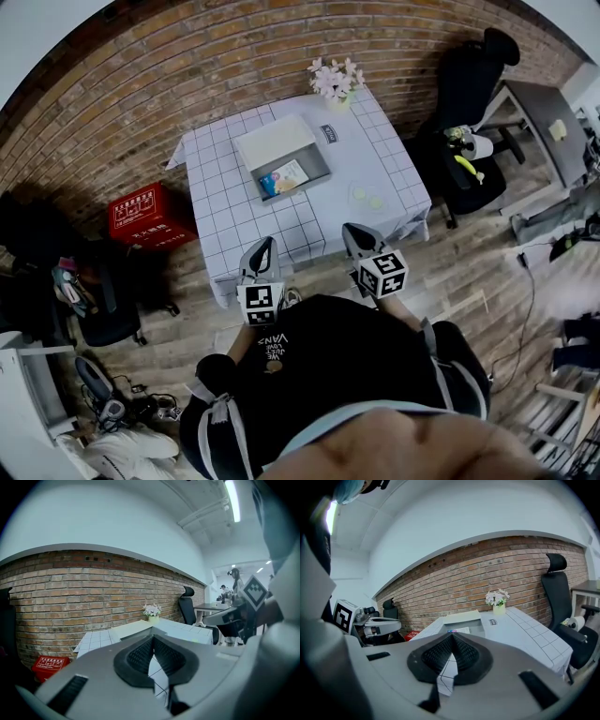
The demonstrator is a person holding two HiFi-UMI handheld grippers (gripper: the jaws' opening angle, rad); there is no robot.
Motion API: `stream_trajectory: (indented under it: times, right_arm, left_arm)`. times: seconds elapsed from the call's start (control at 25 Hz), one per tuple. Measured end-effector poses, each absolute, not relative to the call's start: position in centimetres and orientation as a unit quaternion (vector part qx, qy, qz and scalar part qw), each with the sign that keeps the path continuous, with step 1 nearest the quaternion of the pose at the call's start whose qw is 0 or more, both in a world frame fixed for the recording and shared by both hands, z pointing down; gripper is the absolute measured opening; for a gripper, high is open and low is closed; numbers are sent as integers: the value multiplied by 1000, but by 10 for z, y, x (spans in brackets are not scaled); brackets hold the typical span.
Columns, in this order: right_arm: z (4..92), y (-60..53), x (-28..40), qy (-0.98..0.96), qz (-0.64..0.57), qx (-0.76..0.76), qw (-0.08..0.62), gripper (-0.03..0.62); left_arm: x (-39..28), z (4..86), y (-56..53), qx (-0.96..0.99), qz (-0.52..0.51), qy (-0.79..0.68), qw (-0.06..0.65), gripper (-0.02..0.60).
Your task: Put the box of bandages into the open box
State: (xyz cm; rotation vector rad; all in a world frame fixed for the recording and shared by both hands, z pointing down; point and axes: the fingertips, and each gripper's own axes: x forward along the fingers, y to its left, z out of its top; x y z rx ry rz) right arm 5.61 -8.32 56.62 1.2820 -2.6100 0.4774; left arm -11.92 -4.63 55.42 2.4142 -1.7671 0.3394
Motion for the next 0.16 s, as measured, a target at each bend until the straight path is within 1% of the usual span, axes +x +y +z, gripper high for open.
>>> stream_trajectory:
  times: [0.16]
  right_arm:
    - [567,-84,56,-882,159,433,96,-3]
  left_arm:
    - [-118,556,-47,800,107,-587,70,11]
